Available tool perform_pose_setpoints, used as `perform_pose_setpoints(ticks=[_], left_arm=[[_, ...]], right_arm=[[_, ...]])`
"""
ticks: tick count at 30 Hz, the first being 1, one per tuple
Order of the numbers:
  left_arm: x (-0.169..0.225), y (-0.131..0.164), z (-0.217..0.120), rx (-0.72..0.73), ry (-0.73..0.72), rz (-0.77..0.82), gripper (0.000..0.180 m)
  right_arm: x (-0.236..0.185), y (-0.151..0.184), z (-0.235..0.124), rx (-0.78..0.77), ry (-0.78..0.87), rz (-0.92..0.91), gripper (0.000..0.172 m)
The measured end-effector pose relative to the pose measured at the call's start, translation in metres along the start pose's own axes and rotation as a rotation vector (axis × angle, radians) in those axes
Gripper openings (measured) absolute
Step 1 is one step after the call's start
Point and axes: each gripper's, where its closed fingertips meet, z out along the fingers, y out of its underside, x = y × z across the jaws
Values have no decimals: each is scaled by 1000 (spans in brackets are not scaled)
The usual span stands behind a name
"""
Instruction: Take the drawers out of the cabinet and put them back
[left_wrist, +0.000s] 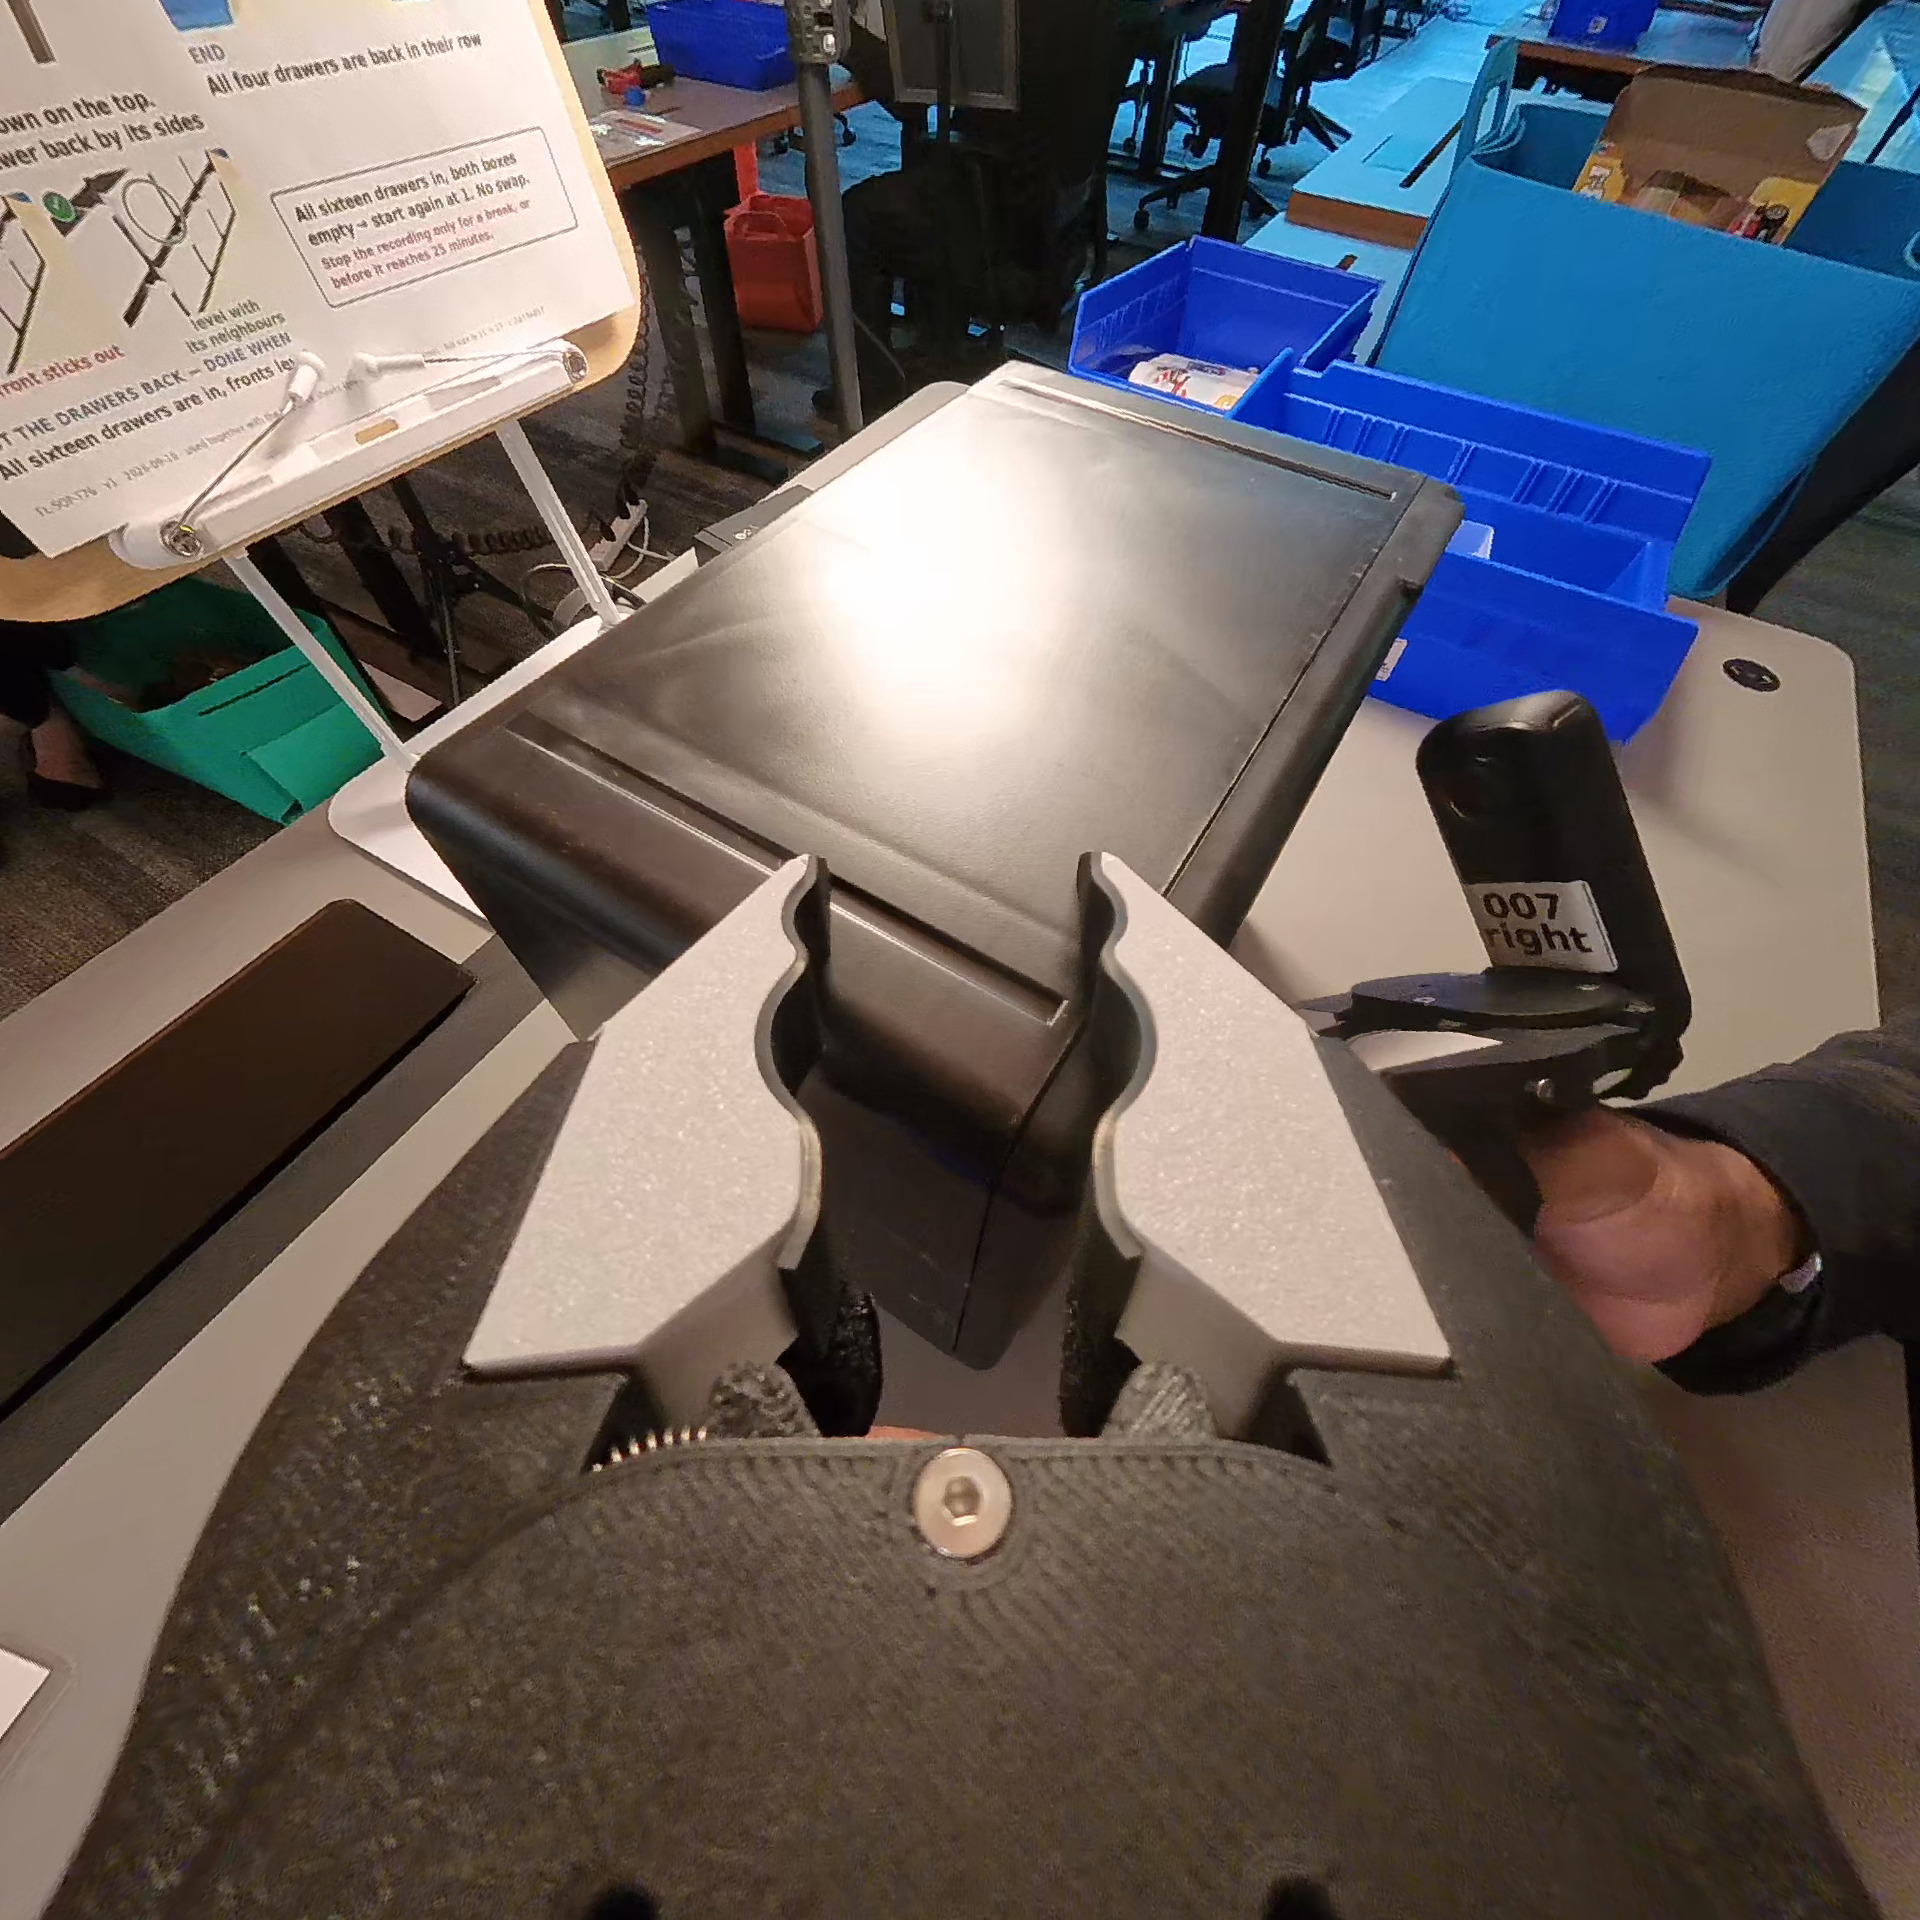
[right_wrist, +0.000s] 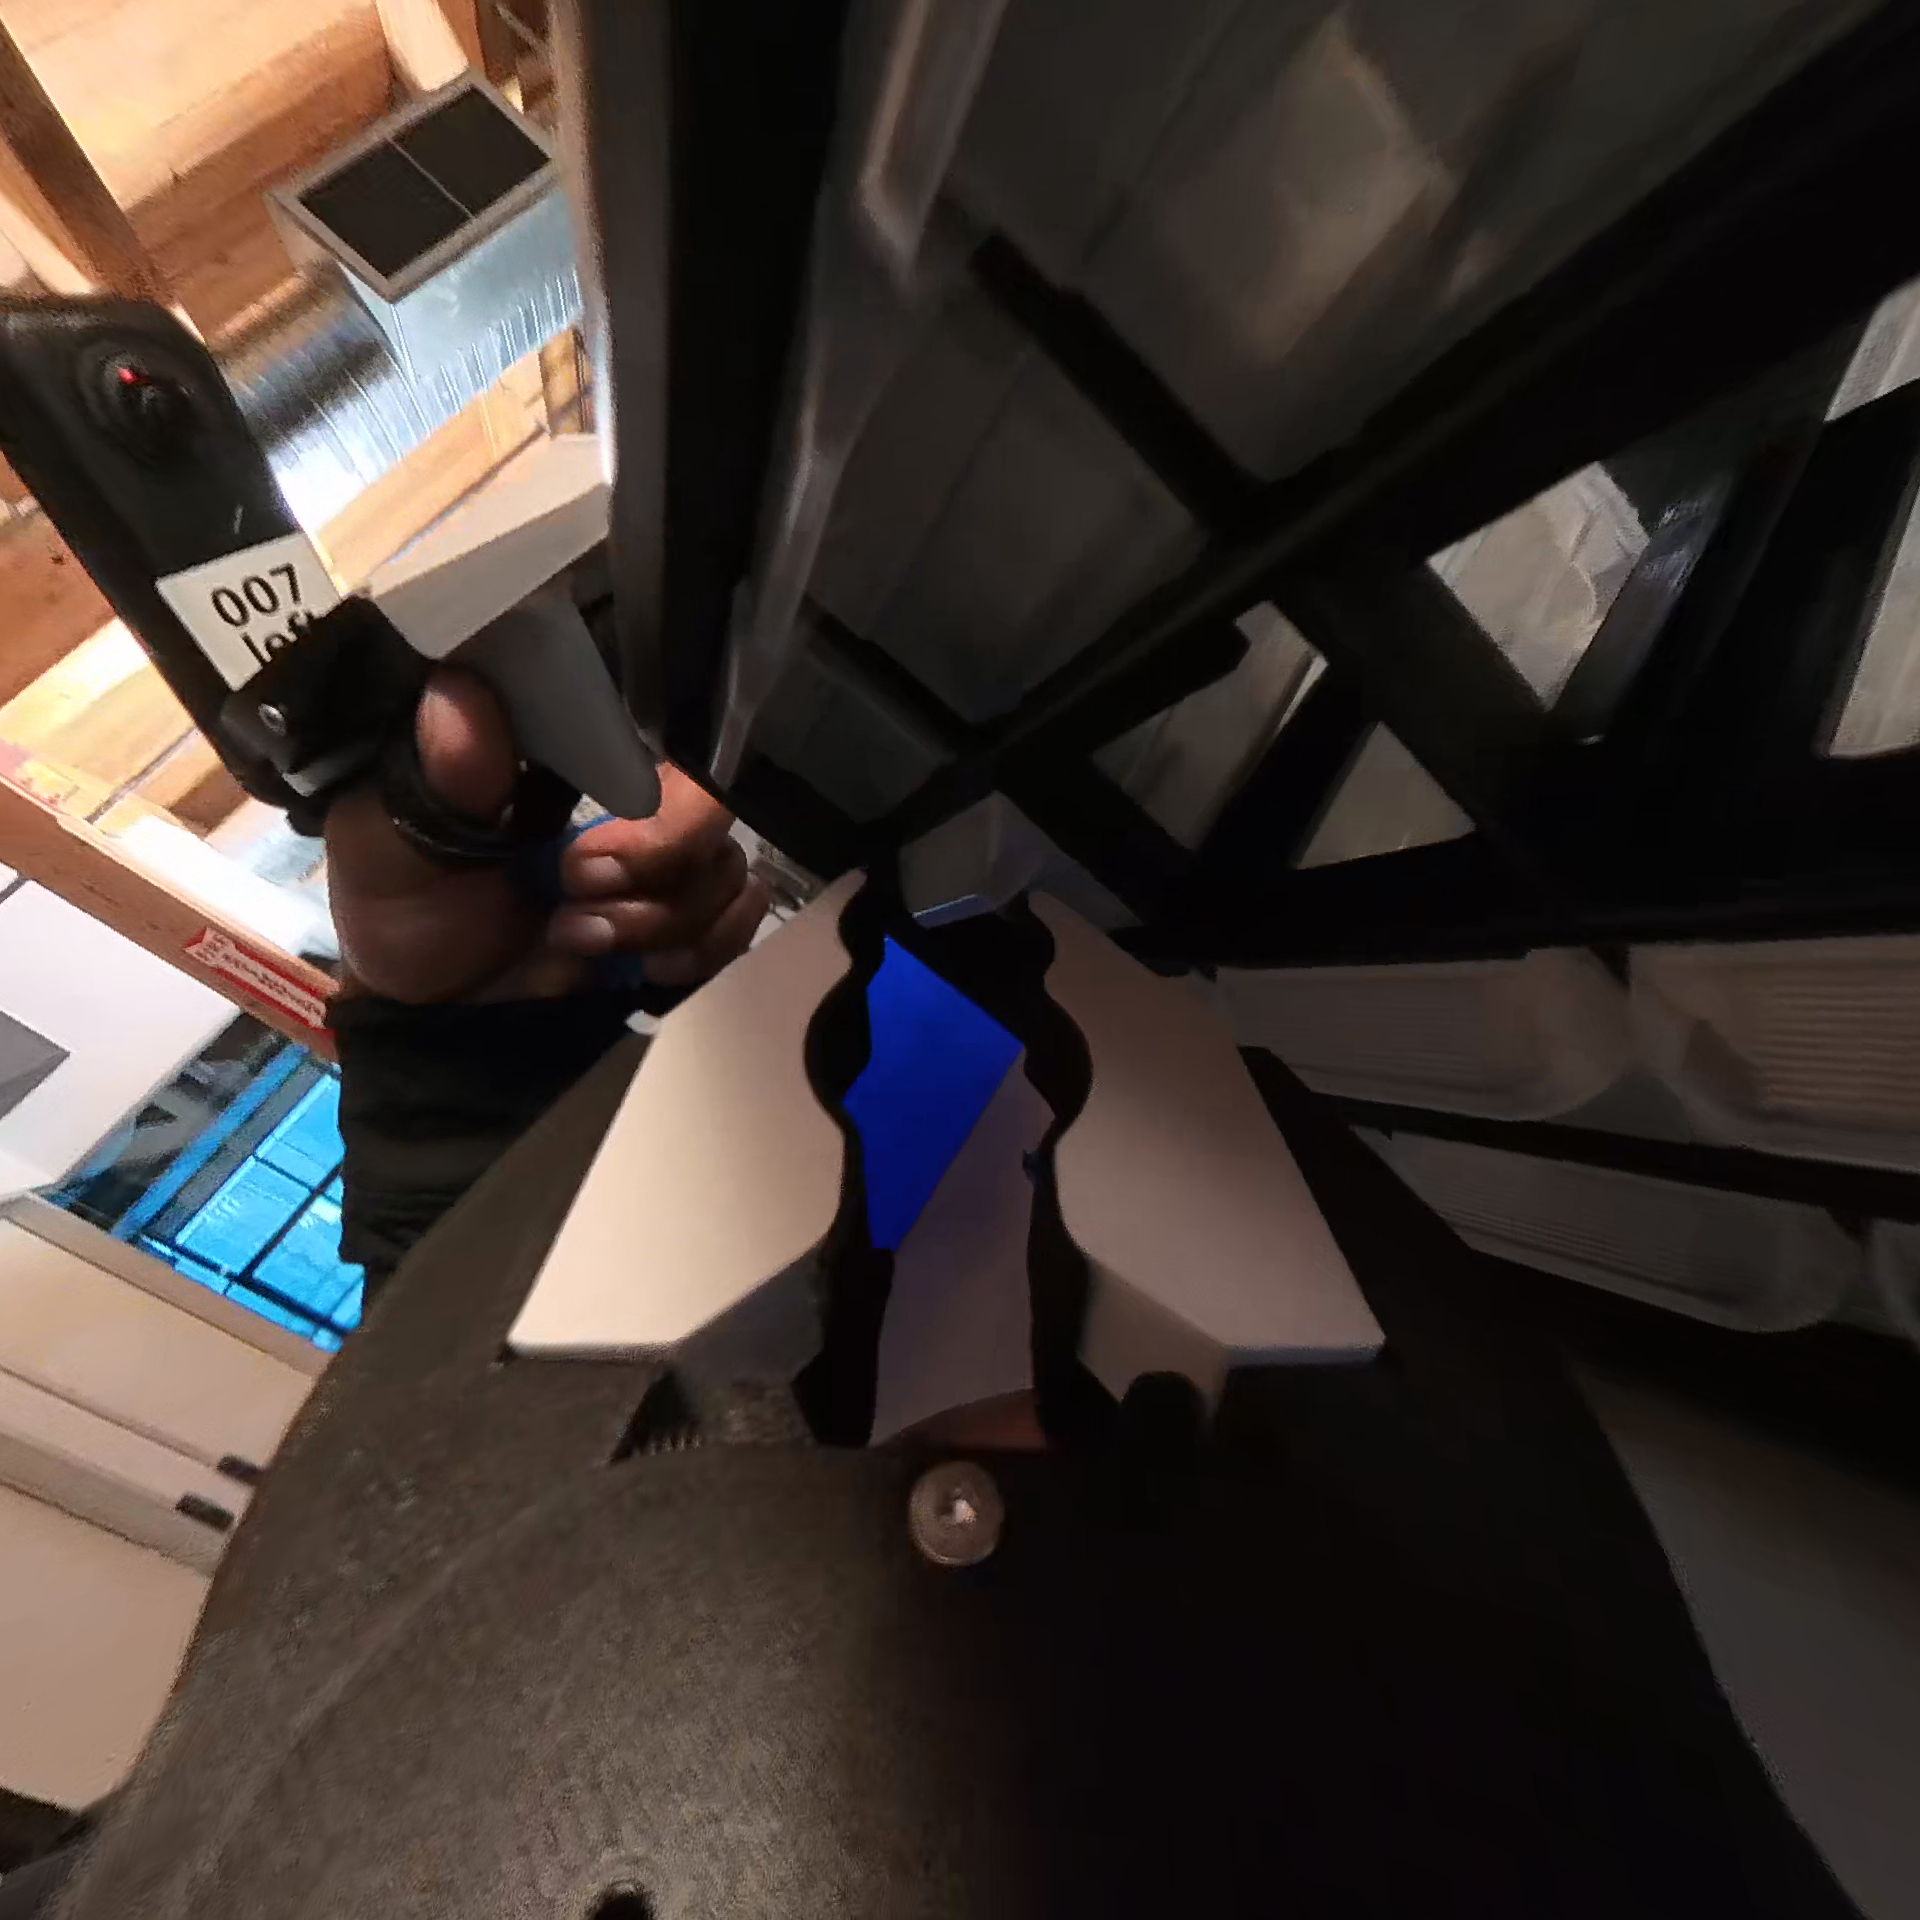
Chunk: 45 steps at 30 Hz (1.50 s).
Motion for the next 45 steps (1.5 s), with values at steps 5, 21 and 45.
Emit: perform_pose_setpoints(ticks=[5, 21, 45], left_arm=[[0, 0, 0, 2, 1, -1, 49], [0, 0, 0, 0, -2, 0, 48], [0, 0, 0, 2, -5, 1, 48]], right_arm=[[-3, 2, -5, 54, -26, 68, 11], [-86, 33, -89, 73, -207, 215, 4], [19, 32, -259, 74, 288, 112, 9]])
